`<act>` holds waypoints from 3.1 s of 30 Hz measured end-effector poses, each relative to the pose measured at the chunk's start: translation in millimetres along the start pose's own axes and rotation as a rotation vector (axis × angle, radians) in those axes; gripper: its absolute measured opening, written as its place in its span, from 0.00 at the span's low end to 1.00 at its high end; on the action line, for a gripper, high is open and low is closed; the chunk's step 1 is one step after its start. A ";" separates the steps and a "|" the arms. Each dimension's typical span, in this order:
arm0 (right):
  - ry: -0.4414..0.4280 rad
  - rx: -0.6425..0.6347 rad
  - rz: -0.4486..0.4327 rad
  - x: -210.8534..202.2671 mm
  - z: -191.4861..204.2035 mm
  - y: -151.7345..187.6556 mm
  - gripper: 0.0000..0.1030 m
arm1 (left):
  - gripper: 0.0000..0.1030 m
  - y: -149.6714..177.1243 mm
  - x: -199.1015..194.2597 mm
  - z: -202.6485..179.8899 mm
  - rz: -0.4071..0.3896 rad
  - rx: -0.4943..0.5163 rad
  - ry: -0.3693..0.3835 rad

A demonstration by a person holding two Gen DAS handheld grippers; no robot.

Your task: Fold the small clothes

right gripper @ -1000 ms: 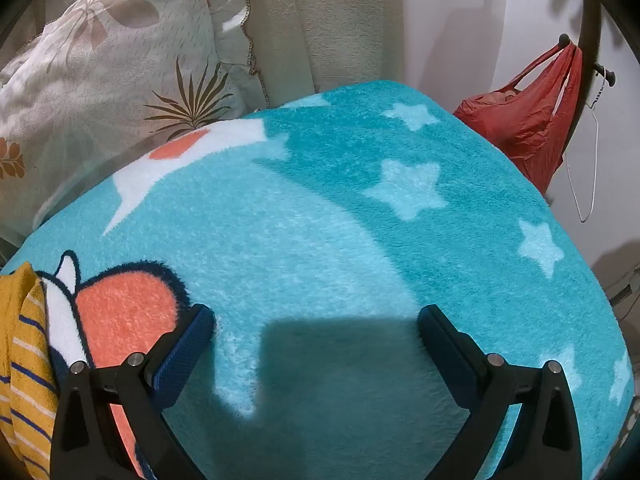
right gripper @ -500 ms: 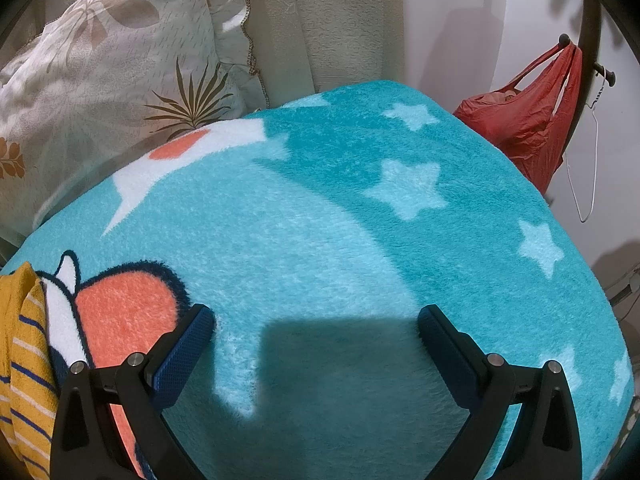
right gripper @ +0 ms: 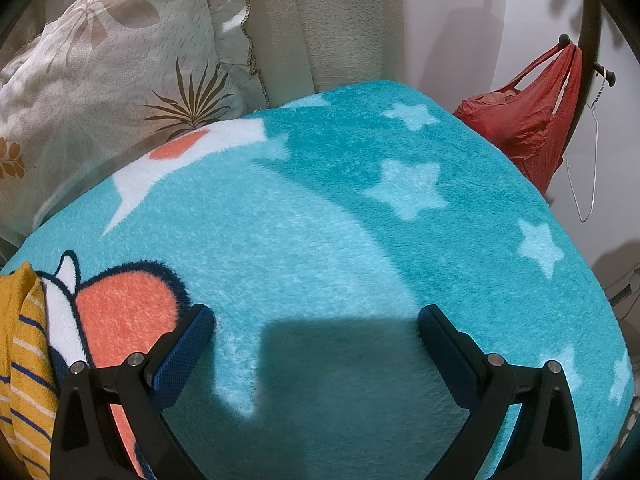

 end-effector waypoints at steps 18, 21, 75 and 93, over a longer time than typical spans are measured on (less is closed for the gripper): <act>0.001 -0.001 0.000 0.0 0.0 -0.1 1.00 | 1.00 3.1 -5.9 12.2 0.058 0.069 0.028; -0.001 0.001 -0.001 0.0 0.4 -0.2 1.00 | 1.00 4.9 -7.8 17.4 0.042 0.088 0.032; -0.444 -0.229 0.311 -153.3 147.0 150.0 0.91 | 0.06 64.1 -74.1 253.7 -0.040 -0.345 -0.261; -0.485 -0.528 0.378 -165.5 169.3 235.6 0.37 | 0.39 68.1 -108.8 126.8 -0.106 -0.257 0.008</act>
Point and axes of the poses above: each gripper's, at about its wrist camera, not at the fingertips, and x roughly the way its jaws point, z to its left, y to its underside, the point moved 4 cm from there along x, roughly the way its jaws point, and after that the axes turned 5 degrees about -y, right-handed, at the moved point
